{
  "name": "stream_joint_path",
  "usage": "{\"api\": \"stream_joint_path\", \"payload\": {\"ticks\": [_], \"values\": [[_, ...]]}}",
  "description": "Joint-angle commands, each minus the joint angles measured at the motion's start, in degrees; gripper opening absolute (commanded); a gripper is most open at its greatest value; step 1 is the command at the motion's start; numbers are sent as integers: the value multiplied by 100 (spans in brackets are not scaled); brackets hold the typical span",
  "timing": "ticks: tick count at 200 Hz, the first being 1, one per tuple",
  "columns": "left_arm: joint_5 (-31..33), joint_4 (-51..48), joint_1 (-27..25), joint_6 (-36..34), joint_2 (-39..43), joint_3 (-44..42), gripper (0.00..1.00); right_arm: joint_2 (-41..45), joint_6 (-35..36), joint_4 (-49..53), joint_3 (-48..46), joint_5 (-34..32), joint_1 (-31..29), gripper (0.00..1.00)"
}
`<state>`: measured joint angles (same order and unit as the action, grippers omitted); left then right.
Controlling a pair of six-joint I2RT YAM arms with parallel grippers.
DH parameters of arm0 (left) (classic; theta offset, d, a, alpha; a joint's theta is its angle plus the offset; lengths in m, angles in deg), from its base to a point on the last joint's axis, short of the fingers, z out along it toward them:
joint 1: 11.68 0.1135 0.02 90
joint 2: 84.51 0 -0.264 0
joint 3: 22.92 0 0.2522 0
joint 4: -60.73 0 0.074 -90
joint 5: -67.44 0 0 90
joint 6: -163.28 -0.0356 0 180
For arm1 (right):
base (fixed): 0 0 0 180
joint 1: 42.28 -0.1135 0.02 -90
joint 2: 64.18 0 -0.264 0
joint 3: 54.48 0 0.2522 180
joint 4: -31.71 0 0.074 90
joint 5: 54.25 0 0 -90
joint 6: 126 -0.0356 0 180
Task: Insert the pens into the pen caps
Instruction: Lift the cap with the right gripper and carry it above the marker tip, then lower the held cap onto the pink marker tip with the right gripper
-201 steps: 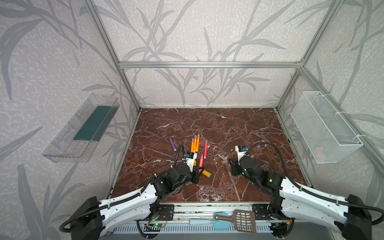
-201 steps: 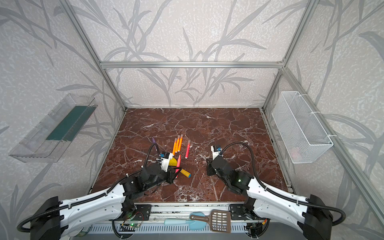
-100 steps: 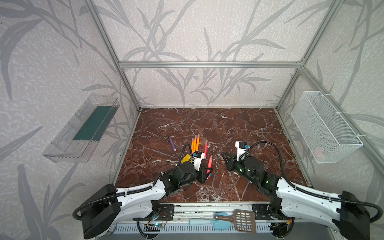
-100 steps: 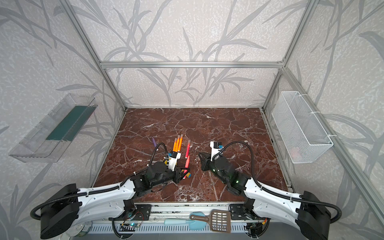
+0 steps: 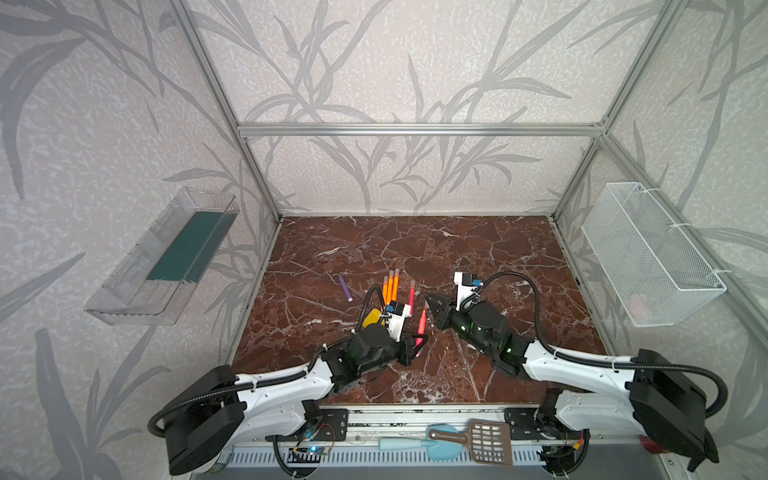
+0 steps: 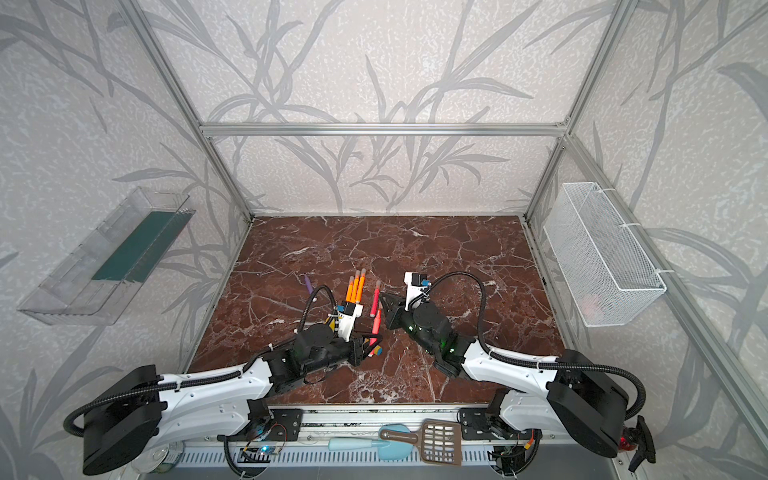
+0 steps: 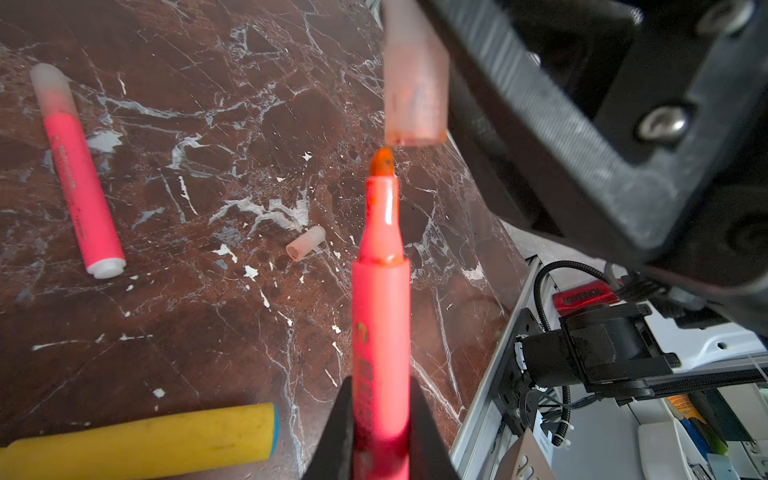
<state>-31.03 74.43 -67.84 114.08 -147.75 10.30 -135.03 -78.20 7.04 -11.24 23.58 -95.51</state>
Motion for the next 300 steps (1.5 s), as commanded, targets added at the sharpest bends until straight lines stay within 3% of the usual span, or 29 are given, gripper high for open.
{"api": "stream_joint_path", "payload": {"ticks": [1,231,300], "values": [[74,215,-26,60,-38,129,0,-102,20,-231,265,-119,28,0],[434,69,-35,-36,282,-27,0,-108,-364,-163,-64,38,36,0],[650,8,-32,-103,286,-2,0,-86,-824,-316,-252,648,23,0]]}}
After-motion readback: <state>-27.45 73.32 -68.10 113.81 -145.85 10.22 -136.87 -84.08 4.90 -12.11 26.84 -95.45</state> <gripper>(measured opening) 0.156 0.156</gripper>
